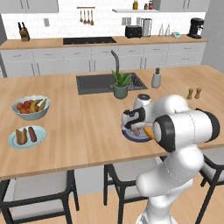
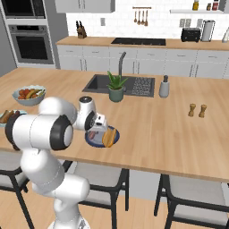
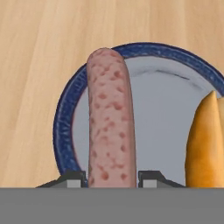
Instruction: Place one bun and one sausage from the bowl on each plate.
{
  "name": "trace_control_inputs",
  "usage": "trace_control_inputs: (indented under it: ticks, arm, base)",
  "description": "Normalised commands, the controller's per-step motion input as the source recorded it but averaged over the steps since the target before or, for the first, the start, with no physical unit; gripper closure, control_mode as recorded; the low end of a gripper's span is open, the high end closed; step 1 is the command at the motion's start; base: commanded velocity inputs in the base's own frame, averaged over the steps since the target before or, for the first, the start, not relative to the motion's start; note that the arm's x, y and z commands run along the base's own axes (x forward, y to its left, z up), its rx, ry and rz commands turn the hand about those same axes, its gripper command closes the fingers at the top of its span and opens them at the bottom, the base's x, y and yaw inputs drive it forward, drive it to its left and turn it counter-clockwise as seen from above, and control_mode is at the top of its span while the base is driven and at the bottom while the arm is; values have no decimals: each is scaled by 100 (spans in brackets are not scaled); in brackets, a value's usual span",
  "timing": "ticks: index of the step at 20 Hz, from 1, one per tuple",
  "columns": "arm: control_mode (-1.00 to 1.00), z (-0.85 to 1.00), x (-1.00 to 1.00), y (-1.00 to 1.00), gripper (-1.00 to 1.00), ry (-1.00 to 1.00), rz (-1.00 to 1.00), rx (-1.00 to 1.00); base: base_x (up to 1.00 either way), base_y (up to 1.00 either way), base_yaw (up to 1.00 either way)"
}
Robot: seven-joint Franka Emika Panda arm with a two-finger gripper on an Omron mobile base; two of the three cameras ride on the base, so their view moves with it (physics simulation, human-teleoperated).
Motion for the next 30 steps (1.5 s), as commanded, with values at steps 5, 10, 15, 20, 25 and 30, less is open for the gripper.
trace_control_inputs:
  ticks: [5,10,15,20,25,30]
  arm:
    - [-100,-11,0,0,100,-1,0,0]
    - [-100,0,0,0,-100,0,0,0]
    - [-100,0,0,0,-100,0,0,0]
    - [-100,0,0,0,-100,0,0,0]
    - [-100,29,-17,0,-100,0,0,0]
    - [-100,80,-47,8,-100,12,-4,0]
  base:
    - [0,0,0]
    - [0,0,0]
    - [0,0,0]
    - [0,0,0]
    - [0,0,0]
    - [0,0,0]
